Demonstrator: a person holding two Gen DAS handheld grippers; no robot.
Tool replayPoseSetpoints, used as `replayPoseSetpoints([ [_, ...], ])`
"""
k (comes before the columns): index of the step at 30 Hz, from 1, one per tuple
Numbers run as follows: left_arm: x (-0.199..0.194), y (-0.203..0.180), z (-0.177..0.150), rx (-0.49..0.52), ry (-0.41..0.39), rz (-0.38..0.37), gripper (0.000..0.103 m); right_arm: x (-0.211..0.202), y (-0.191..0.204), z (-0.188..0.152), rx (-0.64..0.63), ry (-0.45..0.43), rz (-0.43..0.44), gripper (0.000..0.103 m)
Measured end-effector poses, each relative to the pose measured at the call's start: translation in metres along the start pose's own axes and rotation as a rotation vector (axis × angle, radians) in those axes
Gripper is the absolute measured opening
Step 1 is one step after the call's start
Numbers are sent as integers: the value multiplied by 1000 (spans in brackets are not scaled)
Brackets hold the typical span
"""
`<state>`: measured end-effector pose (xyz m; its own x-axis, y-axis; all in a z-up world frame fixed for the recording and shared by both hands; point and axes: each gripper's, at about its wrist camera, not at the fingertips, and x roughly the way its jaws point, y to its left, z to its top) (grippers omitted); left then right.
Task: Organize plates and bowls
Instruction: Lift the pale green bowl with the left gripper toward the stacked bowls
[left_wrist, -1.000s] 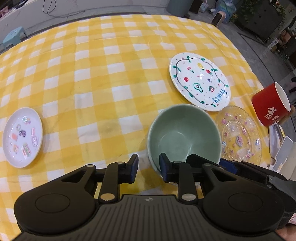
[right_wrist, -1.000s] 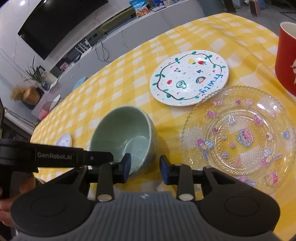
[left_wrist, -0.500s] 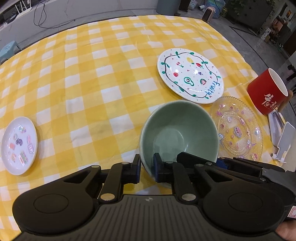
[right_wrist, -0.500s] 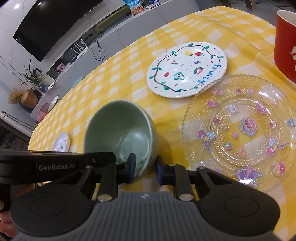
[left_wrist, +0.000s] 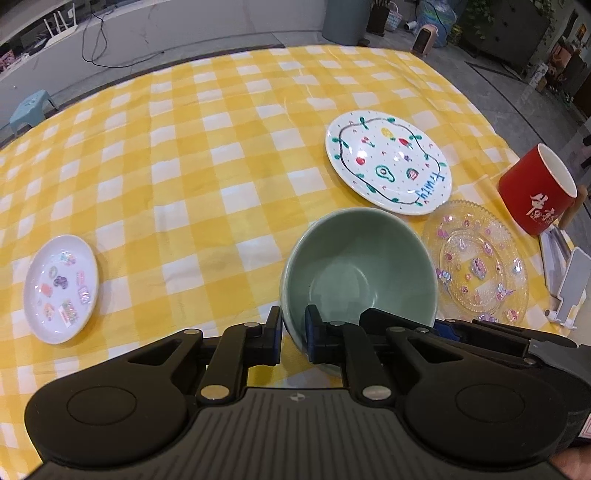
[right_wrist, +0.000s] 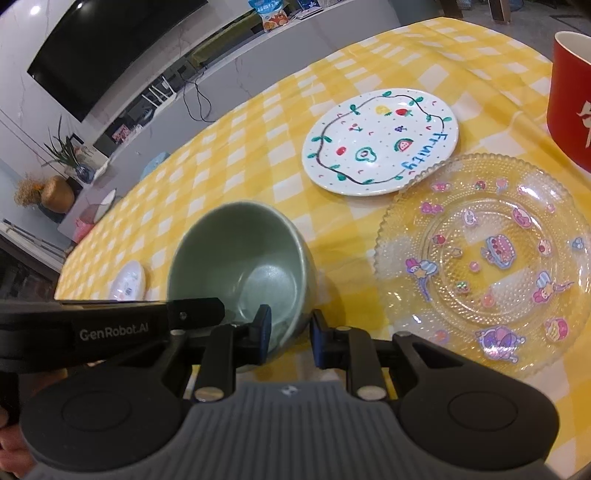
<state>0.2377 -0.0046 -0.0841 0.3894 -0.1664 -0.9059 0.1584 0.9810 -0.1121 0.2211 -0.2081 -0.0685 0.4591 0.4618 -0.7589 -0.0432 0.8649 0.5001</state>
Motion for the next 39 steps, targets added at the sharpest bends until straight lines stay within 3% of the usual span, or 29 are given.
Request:
replayPoseSetpoints([
  [4,-15,3,-1,-30,-39,-11,13,-11,6,1,-10,-27,18,21],
  [11,-47,-2,-10,-27,-132,36,13,-32,21,1,-38,-68,44,19],
  [24,-101,13,-32,-163,-231,15,13,-77,55,-2,-148,-118,118,19],
  [33,-135,13,-57,-200,-305,77,13,-98,75,-12,-192,-99,205,19],
  [39,-141,24,-76,-239,-296,81,15,-97,87,-20,-223,-41,245,19],
])
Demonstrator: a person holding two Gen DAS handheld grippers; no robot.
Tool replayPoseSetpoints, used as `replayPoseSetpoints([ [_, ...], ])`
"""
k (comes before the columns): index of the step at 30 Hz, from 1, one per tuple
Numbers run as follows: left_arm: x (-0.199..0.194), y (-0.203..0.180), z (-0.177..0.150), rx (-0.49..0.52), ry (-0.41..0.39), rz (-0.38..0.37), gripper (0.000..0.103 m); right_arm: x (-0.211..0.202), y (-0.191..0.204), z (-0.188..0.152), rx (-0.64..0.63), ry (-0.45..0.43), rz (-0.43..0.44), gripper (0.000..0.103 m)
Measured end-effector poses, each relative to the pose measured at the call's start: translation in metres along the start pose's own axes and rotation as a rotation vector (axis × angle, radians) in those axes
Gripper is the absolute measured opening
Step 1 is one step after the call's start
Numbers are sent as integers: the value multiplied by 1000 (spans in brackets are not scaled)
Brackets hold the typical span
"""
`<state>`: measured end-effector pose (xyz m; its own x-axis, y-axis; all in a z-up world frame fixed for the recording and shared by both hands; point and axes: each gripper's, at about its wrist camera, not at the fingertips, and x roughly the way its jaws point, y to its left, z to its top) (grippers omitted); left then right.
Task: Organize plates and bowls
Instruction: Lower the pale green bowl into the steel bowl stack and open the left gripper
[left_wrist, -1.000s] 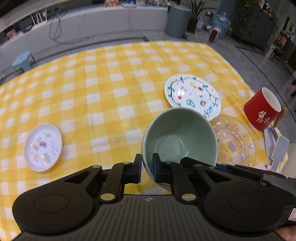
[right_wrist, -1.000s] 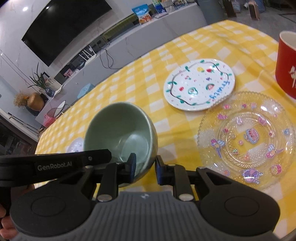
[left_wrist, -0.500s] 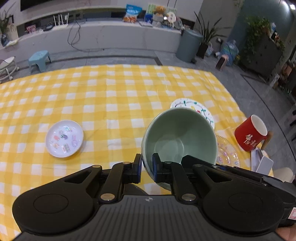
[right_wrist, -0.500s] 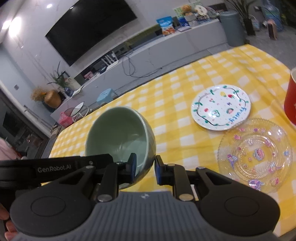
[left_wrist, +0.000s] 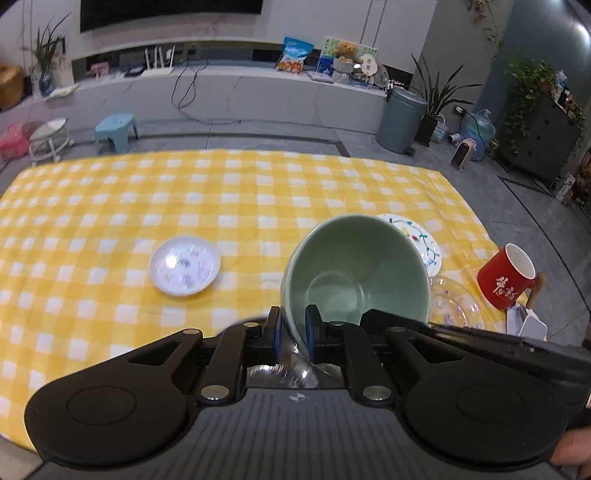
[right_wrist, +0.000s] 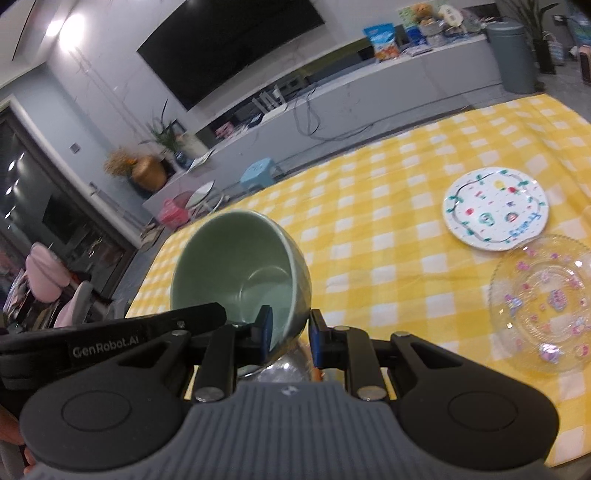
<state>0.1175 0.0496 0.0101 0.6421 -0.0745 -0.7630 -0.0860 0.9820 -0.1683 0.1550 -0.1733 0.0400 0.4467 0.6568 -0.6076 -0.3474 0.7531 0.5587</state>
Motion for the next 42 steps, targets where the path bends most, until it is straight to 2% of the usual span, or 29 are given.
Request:
replayPoseSetpoints([
  [8,-3,18,-18,-55,57,-5,16,16,10,-8,-60,104,22,19],
  [15,13,34,-26,-63,136,-9,17,40,5,-18,-55,191,1,20],
  [20,22,41,-30,-67,172,11,24,51,4,-24,-33,228,13,23],
  [24,23,44,-32,-63,214,19,29,51,12,-26,-92,251,18,27],
  [27,20,43,-32,-39,205,20,32,51,16,-27,-103,268,24,30],
  [32,19,42,-30,-39,190,50,32,51,22,-28,-157,245,-27,30],
  [35,14,38,-29,-3,167,80,32,53,25,-28,-185,247,-46,29],
  [36,11,35,-29,26,152,83,35,53,27,-30,-199,250,-55,30],
  [38,5,30,-28,72,122,76,45,54,32,-33,-228,250,-55,42],
  [39,2,27,-29,87,104,81,53,54,34,-34,-232,243,-55,44],
  [40,-3,24,-29,107,67,96,61,54,36,-35,-239,230,-57,45],
  [42,-13,17,-29,159,-13,141,67,51,43,-36,-287,185,-66,51],
])
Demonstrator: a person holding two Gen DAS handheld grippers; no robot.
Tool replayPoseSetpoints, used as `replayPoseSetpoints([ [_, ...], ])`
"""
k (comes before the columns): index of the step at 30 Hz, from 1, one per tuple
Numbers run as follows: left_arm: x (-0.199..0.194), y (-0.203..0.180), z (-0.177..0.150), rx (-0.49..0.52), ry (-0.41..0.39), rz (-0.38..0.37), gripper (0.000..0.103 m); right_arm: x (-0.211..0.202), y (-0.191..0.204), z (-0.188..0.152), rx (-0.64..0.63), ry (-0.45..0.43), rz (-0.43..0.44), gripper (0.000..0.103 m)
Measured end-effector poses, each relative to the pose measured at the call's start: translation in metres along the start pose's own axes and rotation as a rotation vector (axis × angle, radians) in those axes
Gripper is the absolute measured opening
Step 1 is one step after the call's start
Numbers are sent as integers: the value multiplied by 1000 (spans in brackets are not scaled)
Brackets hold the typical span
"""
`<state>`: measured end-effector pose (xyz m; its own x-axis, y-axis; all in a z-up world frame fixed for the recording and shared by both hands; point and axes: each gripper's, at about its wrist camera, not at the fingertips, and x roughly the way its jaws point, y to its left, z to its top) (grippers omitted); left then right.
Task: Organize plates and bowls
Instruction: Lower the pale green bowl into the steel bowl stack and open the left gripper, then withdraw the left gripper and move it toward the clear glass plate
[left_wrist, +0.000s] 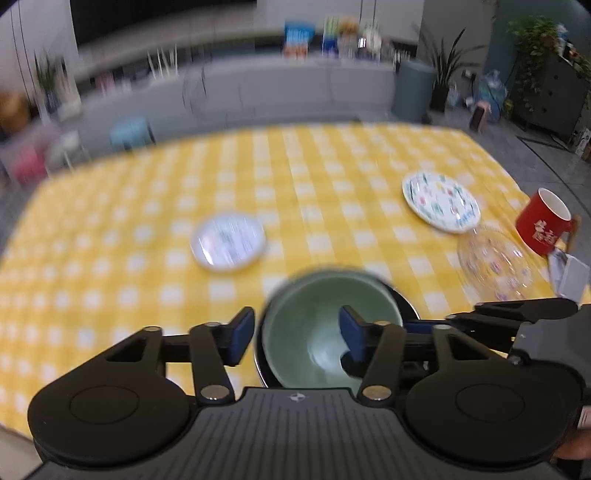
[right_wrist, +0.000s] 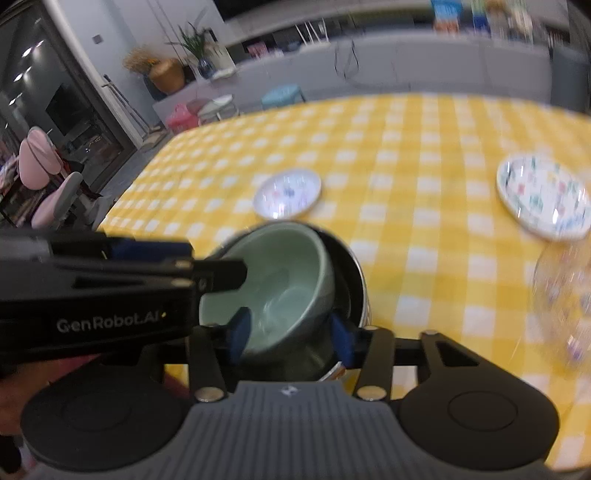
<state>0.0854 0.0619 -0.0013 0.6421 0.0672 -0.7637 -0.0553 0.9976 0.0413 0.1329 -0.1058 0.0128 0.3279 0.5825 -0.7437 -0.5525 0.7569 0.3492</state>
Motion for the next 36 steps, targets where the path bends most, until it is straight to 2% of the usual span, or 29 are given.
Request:
replayPoseSetpoints([
  [3,-7,-3,2,33,-32,21,69,-4,8,1,-48,-38,-53,56],
  [10,4,6,4,-23,4,33,70,-11,1,4,-43,-93,-67,56],
  [13,8,13,2,-32,14,17,70,-11,1,4,-64,-108,-98,59],
  [15,9,15,0,-10,18,29,70,-6,-1,3,-77,-100,-130,67],
  [17,12,16,-2,0,35,44,70,0,-4,1,-72,-88,-156,68],
  [21,20,24,-5,-9,78,55,70,11,-15,-2,-31,-47,-141,74],
  [23,24,31,-8,-21,97,65,75,15,-18,-4,-27,-30,-140,76],
  [27,25,46,-9,-86,108,-2,77,24,-20,-10,-34,0,-160,81],
  [29,26,49,-9,-98,109,-6,81,28,-20,-12,-20,5,-155,87],
  [31,27,52,-10,-100,106,-4,86,30,-20,-13,-4,11,-146,89],
  [36,31,55,-11,-116,124,-30,86,33,-14,-16,-44,2,-165,92],
])
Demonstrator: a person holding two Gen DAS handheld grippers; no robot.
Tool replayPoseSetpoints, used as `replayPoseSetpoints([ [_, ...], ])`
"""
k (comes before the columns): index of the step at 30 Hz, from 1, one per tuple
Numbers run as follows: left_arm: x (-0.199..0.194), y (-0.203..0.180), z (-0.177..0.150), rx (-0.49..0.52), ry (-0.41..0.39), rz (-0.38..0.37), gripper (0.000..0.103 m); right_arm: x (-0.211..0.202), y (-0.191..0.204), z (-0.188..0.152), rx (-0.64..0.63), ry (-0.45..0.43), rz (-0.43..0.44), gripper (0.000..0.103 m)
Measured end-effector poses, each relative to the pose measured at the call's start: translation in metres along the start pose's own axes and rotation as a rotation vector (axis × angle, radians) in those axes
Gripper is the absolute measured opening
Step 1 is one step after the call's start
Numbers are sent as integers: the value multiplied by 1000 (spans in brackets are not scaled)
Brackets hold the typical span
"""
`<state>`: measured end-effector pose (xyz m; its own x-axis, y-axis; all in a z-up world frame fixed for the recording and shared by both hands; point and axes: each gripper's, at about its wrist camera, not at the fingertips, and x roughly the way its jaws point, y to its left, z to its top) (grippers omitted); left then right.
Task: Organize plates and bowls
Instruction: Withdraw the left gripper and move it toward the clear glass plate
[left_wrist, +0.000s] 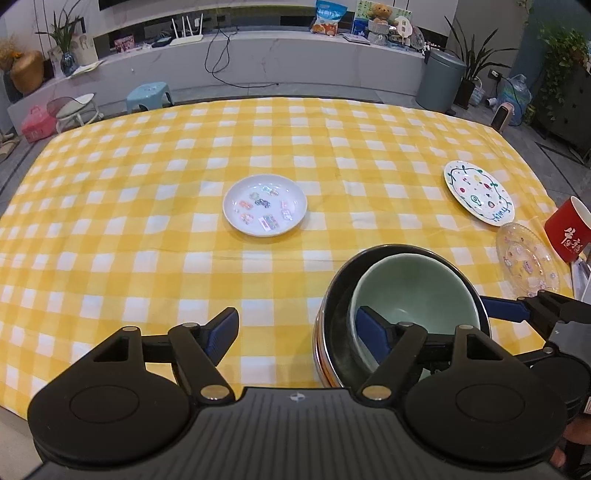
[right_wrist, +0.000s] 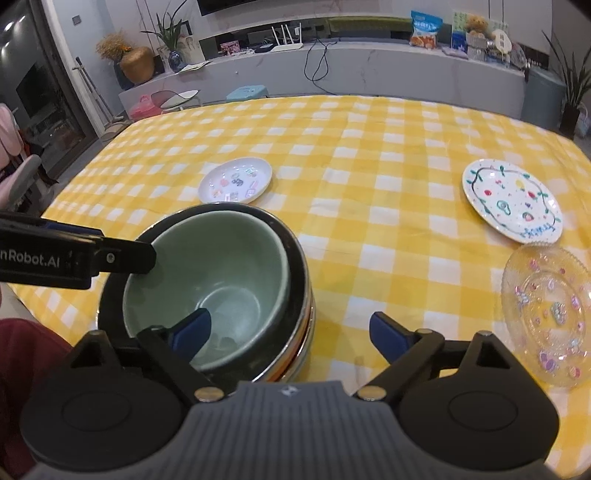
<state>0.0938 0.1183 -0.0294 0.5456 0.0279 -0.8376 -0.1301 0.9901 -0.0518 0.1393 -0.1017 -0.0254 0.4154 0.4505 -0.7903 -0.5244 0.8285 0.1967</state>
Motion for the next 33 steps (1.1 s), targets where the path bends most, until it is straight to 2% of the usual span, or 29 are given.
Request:
replayPoseSetpoints([
  [5,0,-3,-1,19,4,1,84,4,-3,-1,6,20,11,92],
  [8,-4,-6,0,24,-12,14,84,6,-2,0,23,49,60,92],
  [10,-7,-7,1,23,-32,18,83,4,3,0,18,36,79,92],
  [12,-11,-8,1,31,-45,32,78,1,6,1,4,24,57,92],
  [15,-14,-9,2,33,-64,52,78,-6,-1,5,15,13,58,92],
  [23,-33,-13,7,8,-120,26,78,-43,-26,22,94,-76,45,94],
  [29,-56,-20,21,-51,-184,-60,78,-95,-62,32,166,-171,10,96],
  [33,-67,-31,37,-82,-221,-161,78,-123,-96,37,229,-211,-35,97],
])
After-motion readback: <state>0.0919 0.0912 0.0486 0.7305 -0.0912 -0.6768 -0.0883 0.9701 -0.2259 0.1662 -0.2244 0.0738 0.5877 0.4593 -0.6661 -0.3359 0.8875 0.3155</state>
